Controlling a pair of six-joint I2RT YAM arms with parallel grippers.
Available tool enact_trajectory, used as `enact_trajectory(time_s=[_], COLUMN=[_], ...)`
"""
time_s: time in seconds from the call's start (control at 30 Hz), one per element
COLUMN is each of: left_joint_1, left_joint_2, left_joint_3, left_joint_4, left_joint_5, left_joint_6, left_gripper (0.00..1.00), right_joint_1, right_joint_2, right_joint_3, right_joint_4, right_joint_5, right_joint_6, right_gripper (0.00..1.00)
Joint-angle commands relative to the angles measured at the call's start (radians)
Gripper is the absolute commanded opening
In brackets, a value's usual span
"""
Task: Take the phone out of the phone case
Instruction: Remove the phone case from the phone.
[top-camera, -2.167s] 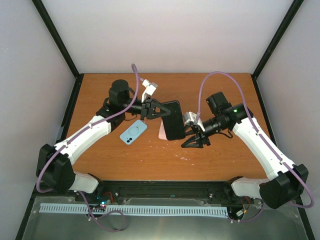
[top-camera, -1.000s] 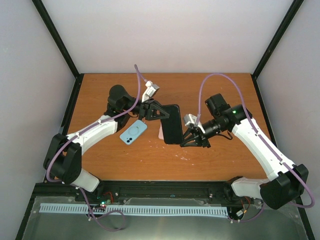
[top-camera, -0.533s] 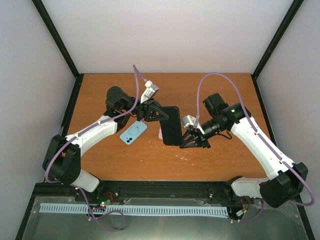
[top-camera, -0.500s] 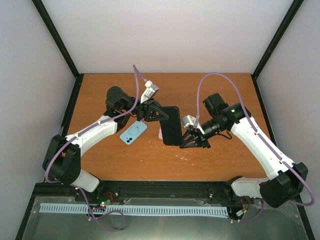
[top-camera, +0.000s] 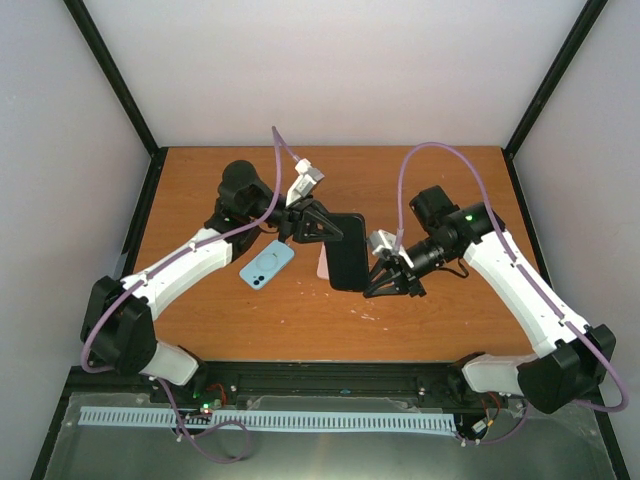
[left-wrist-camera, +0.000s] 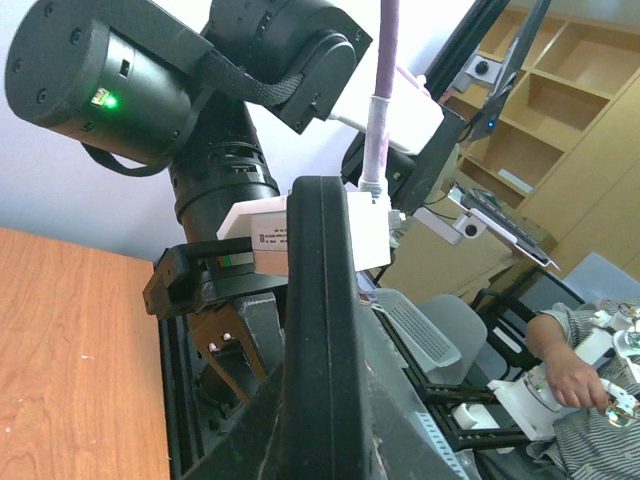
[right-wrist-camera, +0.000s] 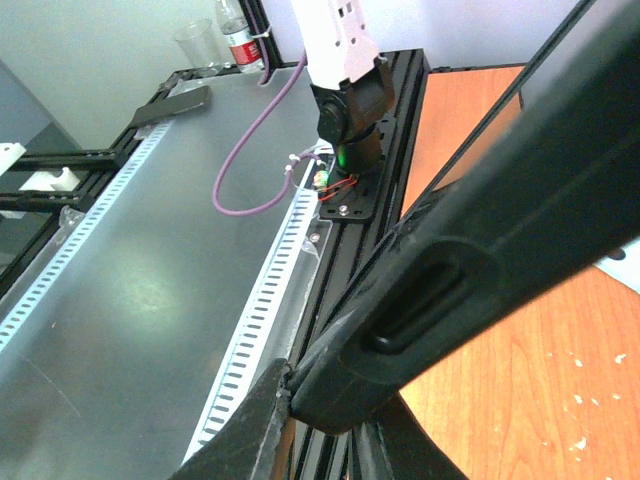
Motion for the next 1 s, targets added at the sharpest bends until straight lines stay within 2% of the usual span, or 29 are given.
enact_trajectory(time_s=[0.0, 0.47, 0.57, 0.77, 0.97], left_joint_1=[-0.147, -0.153, -0.154, -0.154, -0.153], left_joint_2=[-0.076, -0.092, -0.092, -0.045, 0.03], left_joint_3=[0.094, 0.081, 0.099, 0.167, 0.198], left_joint_4=[-0.253, -0.281, -0.303, -0.516, -0.554], left_joint_5=[0.29, 0.303, 0.318, 0.34, 0.327], left_joint_6=[0.17, 0.182, 0.2, 0.362, 0.365], left_gripper=[0.0, 0.0, 0.0, 0.0, 0.0], right_joint_1=[-0.034, -0.1, -0.099, -0.097, 0.0], right_joint_2=[0.037, 0.004, -0.01, -0.042, -0.052], right_joint_3=[0.012, -0.04, -0.029, 0.02, 0.173], right_joint_4=[0.322, 0.495, 0.458, 0.36, 0.297], right_joint_5=[0.116, 0.246, 0.25, 0.174, 0.102], right_joint_6=[0.123, 0.206, 0.138, 0.041, 0.042], right_gripper=[0.06, 0.12, 0.12, 0.1, 0.08])
